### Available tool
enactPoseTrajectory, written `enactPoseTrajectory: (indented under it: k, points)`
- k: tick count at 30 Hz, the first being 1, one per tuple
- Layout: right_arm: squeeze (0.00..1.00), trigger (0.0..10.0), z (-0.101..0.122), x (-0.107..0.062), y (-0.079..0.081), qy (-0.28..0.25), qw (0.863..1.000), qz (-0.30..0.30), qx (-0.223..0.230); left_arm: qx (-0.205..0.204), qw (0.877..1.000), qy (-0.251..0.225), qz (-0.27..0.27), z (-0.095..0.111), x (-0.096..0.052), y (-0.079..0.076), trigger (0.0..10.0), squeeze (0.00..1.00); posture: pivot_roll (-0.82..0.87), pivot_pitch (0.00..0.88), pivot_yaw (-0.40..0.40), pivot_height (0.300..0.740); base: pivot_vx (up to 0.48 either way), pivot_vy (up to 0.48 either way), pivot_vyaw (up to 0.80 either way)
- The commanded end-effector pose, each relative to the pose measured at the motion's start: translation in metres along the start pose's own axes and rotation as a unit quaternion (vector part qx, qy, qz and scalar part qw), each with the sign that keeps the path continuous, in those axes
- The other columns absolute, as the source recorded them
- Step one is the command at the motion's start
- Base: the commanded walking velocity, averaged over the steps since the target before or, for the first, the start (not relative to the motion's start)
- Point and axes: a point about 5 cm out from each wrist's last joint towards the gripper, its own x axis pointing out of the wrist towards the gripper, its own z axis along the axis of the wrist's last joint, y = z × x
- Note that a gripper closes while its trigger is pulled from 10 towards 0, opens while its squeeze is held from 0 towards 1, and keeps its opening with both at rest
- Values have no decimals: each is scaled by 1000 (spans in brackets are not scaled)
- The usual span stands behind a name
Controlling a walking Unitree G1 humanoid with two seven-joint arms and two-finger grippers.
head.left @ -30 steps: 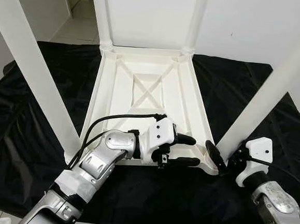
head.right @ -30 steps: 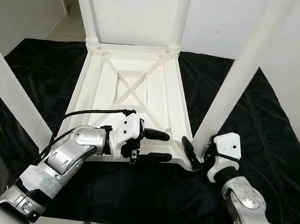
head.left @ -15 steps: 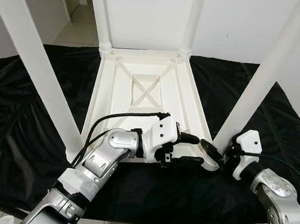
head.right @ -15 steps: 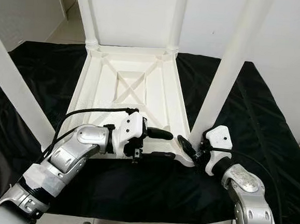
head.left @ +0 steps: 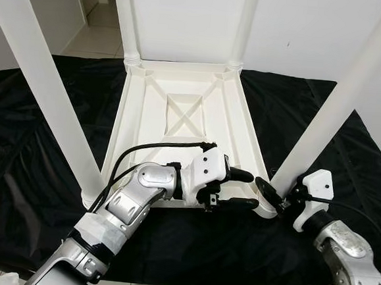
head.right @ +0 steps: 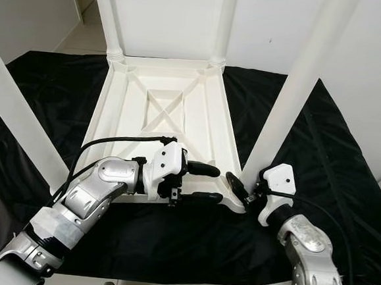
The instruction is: Building children table
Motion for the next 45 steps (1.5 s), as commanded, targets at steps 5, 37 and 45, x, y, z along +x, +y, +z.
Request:
enactPoseTrajectory:
  k: [5,37,45]
  points:
    - [0,10000,6,2,6,-17,993,-120,4,3,1000,5,-5,-2,-1,2,10000,0,-81,0,17,740,0,0,0]
    - [1000,10000,14,-3,44,-32,949,-300,90,6,1000,11,-20,-4,-1,7,10000,0,-113,0,54,740,0,0,0]
    - [0,10000,5,-24,34,-17,986,-161,35,7,999,19,-32,-6,-5,4,10000,0,-108,0,62,740,0,0,0]
